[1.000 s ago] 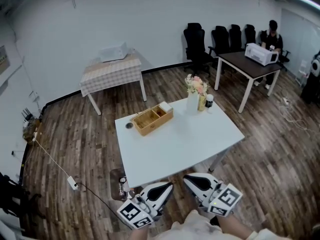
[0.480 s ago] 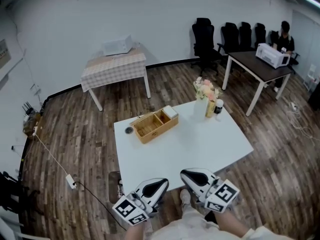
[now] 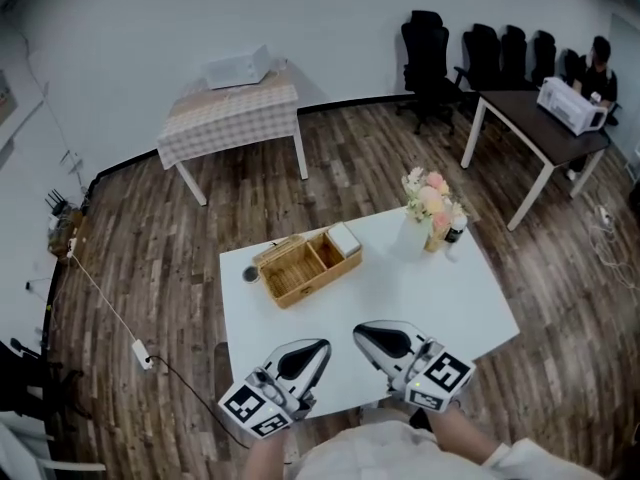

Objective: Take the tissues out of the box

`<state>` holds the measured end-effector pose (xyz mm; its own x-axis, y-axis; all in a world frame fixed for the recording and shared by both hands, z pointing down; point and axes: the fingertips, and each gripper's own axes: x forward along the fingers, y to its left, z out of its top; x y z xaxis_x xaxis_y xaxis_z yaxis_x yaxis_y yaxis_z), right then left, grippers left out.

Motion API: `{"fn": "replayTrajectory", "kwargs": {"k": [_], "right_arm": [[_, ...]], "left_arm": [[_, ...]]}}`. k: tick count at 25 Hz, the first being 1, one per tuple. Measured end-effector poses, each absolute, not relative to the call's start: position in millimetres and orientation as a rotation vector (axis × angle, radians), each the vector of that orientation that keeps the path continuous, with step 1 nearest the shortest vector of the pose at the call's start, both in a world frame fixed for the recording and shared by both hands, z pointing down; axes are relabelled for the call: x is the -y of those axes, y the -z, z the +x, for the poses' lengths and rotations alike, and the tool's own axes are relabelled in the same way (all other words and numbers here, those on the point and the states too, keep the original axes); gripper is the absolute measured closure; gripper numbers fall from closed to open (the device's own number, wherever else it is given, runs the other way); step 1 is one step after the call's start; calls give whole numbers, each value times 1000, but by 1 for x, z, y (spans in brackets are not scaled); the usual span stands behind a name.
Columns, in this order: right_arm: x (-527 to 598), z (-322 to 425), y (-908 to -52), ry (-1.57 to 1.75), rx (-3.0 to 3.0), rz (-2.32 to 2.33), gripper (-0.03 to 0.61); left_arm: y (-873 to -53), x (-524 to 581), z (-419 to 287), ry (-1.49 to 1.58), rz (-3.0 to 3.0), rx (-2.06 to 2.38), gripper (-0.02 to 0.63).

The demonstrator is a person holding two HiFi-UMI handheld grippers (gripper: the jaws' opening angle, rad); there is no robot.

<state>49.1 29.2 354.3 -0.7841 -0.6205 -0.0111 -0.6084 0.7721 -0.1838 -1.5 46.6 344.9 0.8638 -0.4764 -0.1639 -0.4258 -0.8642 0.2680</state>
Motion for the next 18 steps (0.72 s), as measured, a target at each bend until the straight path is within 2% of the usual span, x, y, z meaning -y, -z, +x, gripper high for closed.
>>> {"fn": "replayTrajectory", "kwargs": {"k": [10,18], "right_arm": [[37,69,-371,309,-2956,-923,543],[58,75,-388,377,-2962,-946,543]], "left_arm": [[-355,27,27,296,2783,773,615],[-370,45,28,271,2747,775,615]]}}
